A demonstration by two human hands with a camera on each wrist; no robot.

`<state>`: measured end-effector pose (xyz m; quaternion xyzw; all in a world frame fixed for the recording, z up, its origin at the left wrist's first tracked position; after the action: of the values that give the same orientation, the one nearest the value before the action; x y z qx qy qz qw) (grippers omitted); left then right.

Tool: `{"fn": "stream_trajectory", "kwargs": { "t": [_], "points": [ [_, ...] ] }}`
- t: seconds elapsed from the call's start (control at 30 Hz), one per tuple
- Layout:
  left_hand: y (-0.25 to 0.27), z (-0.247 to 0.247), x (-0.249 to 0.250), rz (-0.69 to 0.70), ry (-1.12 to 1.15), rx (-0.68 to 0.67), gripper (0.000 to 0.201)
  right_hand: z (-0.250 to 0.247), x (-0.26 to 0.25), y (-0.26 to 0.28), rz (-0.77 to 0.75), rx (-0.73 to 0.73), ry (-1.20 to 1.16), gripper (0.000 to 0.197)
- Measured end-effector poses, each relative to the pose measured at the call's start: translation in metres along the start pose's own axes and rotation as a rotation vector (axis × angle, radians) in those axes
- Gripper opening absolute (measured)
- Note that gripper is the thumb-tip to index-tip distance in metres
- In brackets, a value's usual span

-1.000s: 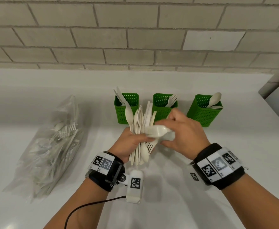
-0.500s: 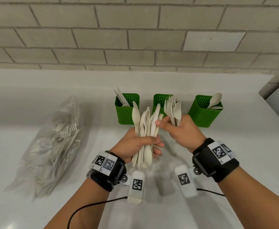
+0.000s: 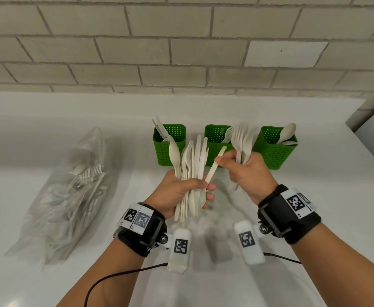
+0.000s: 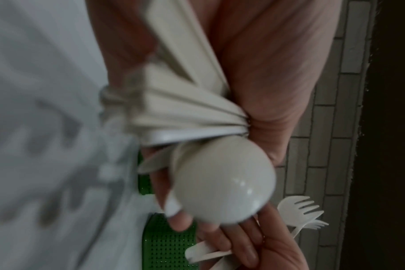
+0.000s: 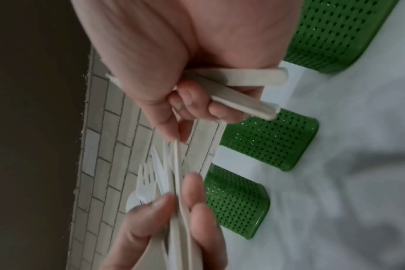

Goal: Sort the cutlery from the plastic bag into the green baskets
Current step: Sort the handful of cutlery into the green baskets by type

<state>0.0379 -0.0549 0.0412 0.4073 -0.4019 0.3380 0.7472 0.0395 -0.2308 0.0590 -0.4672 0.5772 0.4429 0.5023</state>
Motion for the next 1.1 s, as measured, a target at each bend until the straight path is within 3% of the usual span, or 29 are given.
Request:
{"fn": "stream_trajectory", "kwargs": {
  "t": [0.23, 0.4, 0.43, 0.5, 0.57, 0.67, 0.8, 0.87, 0.97, 1.1],
  "points": [
    [-0.005, -0.008, -0.001, 0.065, 0.035, 0.115, 0.016, -0.012, 0.009, -0.007, 0.010, 0.127, -0.028, 0.024],
    [-0.010, -0.013, -0.003, 0.098, -0.011, 0.197, 0.015, -0.020, 0.016, -0.008, 0.023, 0.213, 0.049, 0.016],
    [-0.010, -0.014, -0.004, 0.096, -0.032, 0.207, 0.015, -0.022, 0.013, -0.007, 0.000, 0.226, 0.076, 0.024],
    [-0.010, -0.016, -0.005, 0.082, -0.060, 0.219, 0.014, -0.025, 0.008, -0.002, -0.091, 0.168, 0.118, 0.051],
    [-0.009, -0.016, -0.005, 0.065, -0.078, 0.208, 0.013, -0.020, 0.001, 0.005, -0.215, 0.013, 0.363, 0.063],
    [-0.008, -0.009, -0.004, 0.076, -0.085, 0.126, 0.017, -0.002, 0.005, 0.008, -0.455, -0.198, 0.905, 0.033],
    [-0.004, -0.004, 0.000, 0.080, -0.002, 0.092, 0.013, 0.000, 0.020, 0.001, -0.525, -0.230, 1.091, 0.018],
    [-0.003, -0.009, 0.004, 0.060, 0.031, 0.103, 0.008, -0.010, 0.026, -0.004, -0.460, -0.159, 1.021, 0.023],
    [-0.002, -0.018, 0.007, 0.048, -0.014, 0.115, 0.003, -0.021, 0.020, -0.008, -0.135, -0.037, 0.561, 0.039],
    [-0.002, -0.011, 0.006, 0.027, -0.124, 0.057, 0.004, -0.004, -0.001, -0.003, -0.093, -0.041, 0.213, 0.034]
  ]
}}
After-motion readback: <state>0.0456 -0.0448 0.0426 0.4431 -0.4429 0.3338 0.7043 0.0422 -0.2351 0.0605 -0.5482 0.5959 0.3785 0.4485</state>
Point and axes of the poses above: each hand's wrist, its own y-axis away from the middle knuckle, its own z-axis out of the palm, x = y × z, the point moved 2 cm from there along -y, towards the middle knuckle, and after that the axes turned 1 degree about z, right-handed, at the moved point
